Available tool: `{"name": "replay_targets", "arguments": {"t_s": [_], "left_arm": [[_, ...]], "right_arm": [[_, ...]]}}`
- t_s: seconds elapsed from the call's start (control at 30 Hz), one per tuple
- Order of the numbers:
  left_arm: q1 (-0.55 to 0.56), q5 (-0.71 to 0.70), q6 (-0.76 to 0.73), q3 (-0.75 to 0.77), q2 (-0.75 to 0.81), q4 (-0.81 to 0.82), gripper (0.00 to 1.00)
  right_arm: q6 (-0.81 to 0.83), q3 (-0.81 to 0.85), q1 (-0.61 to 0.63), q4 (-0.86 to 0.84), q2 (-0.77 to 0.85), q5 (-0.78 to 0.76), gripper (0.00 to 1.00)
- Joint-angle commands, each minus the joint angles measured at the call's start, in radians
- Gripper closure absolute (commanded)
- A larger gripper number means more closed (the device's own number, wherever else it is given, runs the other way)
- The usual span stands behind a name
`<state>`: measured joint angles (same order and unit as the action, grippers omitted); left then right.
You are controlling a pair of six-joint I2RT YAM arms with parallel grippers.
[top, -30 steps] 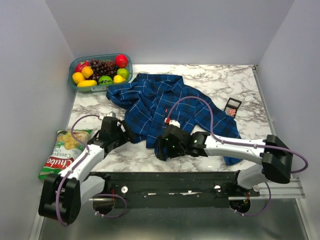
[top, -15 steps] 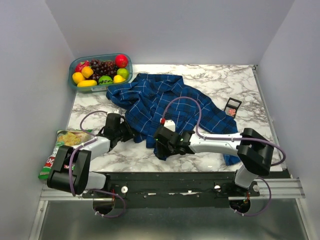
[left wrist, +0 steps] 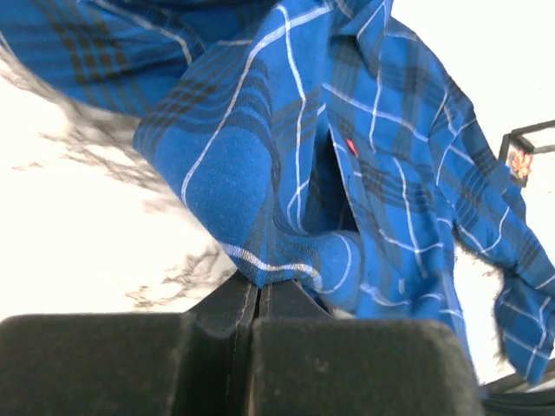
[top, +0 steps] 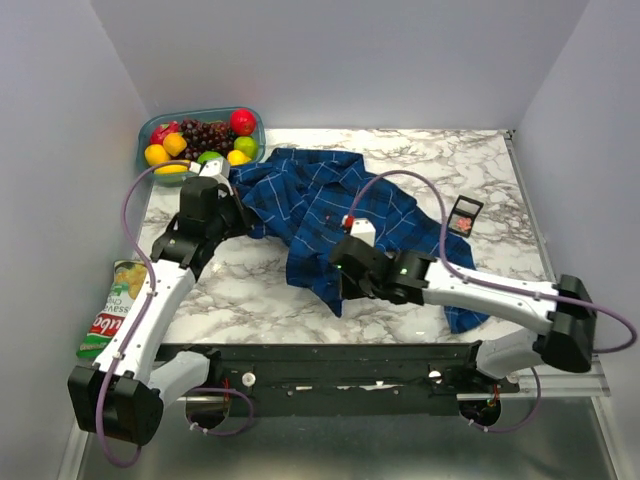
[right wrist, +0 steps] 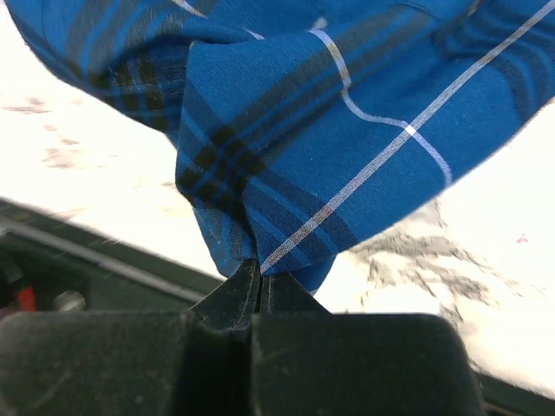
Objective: Pin the brooch onto the clothing
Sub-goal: Flatten out the crumpled clothing at the center of the board.
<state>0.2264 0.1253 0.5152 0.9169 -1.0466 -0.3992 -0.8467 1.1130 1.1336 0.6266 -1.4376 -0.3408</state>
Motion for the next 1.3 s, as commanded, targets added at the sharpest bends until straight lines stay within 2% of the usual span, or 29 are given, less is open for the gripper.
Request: {"name": "replay_targets", "arguments": {"t_s": [0.0, 0.23, 0.3, 0.33, 0.43, 0.47, 0.53, 0.57, 0.6, 0.63, 0.67, 0.7, 0.73, 0.77, 0.8, 0.87, 0.97, 1.03, 1.17, 1.2, 1.27], "left_arm": [[-0.013, -0.053, -0.138, 0.118, -0.001, -0.346, 1.00], [-0.016, -0.118, -0.247, 0.293, -0.015, -0.605, 1.00], [-0.016, -0.164, -0.294, 0.336, -0.049, -0.668, 1.00], [-0.016, -0.243, -0.303, 0.349, -0.056, -0.719, 1.00], [-0.007, -0.276, -0.300, 0.364, -0.043, -0.731, 1.00], [-0.007, -0.248, -0.303, 0.370, -0.047, -0.737, 0.91], [-0.006, -0.219, -0.307, 0.387, -0.055, -0.756, 0.86], [-0.006, -0.143, -0.307, 0.390, -0.056, -0.754, 0.79], [-0.006, -0.101, -0.310, 0.398, -0.053, -0.750, 0.53], [-0.006, -0.066, -0.307, 0.407, -0.050, -0.745, 0.43], [-0.006, -0.046, -0.302, 0.418, -0.043, -0.745, 0.37], [-0.006, -0.023, -0.299, 0.442, -0.036, -0.744, 0.27], [-0.006, -0.020, -0.293, 0.459, -0.032, -0.744, 0.23], [-0.007, -0.019, -0.290, 0.473, -0.026, -0.744, 0.20], [-0.006, -0.012, -0.288, 0.500, -0.018, -0.741, 0.15], [-0.006, -0.004, -0.287, 0.516, -0.015, -0.722, 0.11], [-0.010, 0.008, -0.284, 0.475, -0.026, -0.630, 0.01], [-0.030, 0.037, -0.279, 0.395, -0.053, -0.525, 0.01], [-0.189, 0.097, -0.216, 0.337, -0.141, -0.362, 0.01], [-0.284, 0.108, -0.167, 0.321, -0.145, -0.315, 0.01], [-0.370, 0.164, -0.110, 0.275, -0.161, -0.187, 0.01]], "right_arm": [[0.003, 0.010, 0.006, 0.133, 0.126, 0.008, 0.99], [-0.026, -0.108, 0.008, 0.097, 0.327, 0.112, 0.99], [-0.044, -0.136, 0.005, 0.099, 0.351, 0.112, 0.98], [-0.052, -0.165, 0.008, 0.099, 0.373, 0.111, 0.98], [-0.090, -0.225, 0.005, 0.101, 0.408, 0.117, 0.98], [-0.101, -0.237, 0.005, 0.099, 0.410, 0.123, 0.95], [-0.097, -0.252, 0.005, 0.102, 0.399, 0.134, 0.89], [-0.097, -0.255, 0.005, 0.126, 0.375, 0.135, 0.80], [-0.101, -0.246, 0.005, 0.149, 0.353, 0.134, 0.75], [-0.101, -0.237, 0.005, 0.178, 0.335, 0.128, 0.65], [-0.101, -0.207, 0.005, 0.230, 0.304, 0.109, 0.56], [-0.097, -0.191, 0.003, 0.252, 0.296, 0.100, 0.52], [-0.092, -0.174, 0.005, 0.269, 0.295, 0.089, 0.47], [-0.081, -0.157, 0.005, 0.286, 0.298, 0.070, 0.35], [-0.072, -0.121, 0.005, 0.291, 0.307, 0.059, 0.30], [-0.042, -0.078, 0.005, 0.298, 0.319, 0.014, 0.21], [0.004, 0.004, 0.003, 0.291, 0.315, -0.044, 0.13], [0.034, 0.053, -0.008, 0.274, 0.281, -0.059, 0.10], [0.116, 0.122, -0.044, 0.199, 0.181, -0.017, 0.10], [0.129, 0.131, -0.047, 0.182, 0.163, -0.007, 0.10], [0.159, 0.137, -0.060, 0.112, 0.114, 0.014, 0.09]]}}
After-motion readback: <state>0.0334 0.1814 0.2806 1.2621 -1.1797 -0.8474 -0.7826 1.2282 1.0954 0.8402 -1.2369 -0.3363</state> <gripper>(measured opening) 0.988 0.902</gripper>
